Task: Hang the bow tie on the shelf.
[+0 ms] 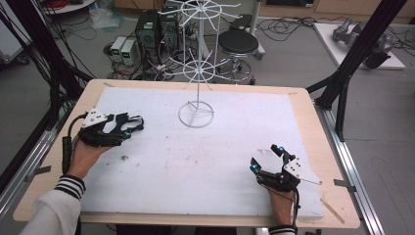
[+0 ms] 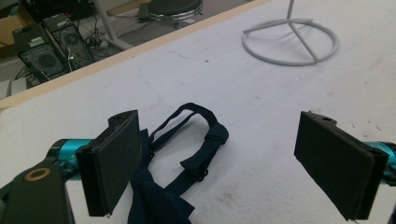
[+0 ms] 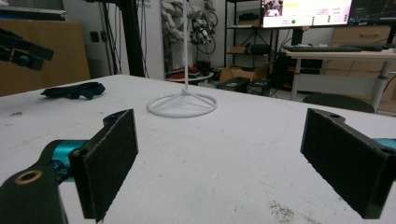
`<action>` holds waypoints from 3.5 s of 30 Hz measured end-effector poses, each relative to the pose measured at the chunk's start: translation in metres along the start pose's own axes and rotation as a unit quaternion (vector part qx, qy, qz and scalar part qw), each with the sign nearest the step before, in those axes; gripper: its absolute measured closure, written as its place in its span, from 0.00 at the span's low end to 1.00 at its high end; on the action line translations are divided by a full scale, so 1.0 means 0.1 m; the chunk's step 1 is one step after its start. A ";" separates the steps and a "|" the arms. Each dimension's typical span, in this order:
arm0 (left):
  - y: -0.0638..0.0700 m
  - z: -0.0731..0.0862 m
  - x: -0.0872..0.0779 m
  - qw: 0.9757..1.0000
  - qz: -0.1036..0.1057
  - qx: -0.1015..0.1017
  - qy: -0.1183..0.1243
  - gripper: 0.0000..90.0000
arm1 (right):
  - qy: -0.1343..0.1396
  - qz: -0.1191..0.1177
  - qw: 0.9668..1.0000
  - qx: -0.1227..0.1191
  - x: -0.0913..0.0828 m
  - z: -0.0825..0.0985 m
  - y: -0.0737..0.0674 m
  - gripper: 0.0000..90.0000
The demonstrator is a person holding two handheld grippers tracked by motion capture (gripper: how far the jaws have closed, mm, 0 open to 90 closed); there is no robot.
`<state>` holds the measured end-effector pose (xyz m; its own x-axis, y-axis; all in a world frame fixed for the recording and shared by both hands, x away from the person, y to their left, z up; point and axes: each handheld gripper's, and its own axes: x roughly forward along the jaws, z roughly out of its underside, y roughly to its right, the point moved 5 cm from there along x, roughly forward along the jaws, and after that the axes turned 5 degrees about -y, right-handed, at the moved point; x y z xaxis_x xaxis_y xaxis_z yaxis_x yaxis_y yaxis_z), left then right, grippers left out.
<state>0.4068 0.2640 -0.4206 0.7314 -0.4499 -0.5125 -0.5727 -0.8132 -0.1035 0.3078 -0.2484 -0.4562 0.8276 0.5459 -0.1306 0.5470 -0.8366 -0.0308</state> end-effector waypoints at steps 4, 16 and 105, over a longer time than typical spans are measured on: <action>-0.02 -0.03 0.07 1.000 0.001 0.008 -0.017 0.17 | 0.000 0.001 1.000 0.000 0.00 0.00 0.00 0.11; -0.16 -0.02 0.27 0.996 0.002 0.022 -0.083 0.21 | 0.000 0.000 1.000 0.000 0.00 0.00 0.00 0.11; -0.12 0.00 0.64 0.960 -0.006 0.023 -0.277 0.93 | 0.004 0.001 1.000 0.002 -0.01 0.00 0.00 0.11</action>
<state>0.4607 0.2445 -0.4519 0.4354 -0.1643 -0.8851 -0.5904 -0.7944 -0.1430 0.3064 -0.2487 -0.4563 0.8299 0.5442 -0.1225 0.5445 -0.8381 -0.0340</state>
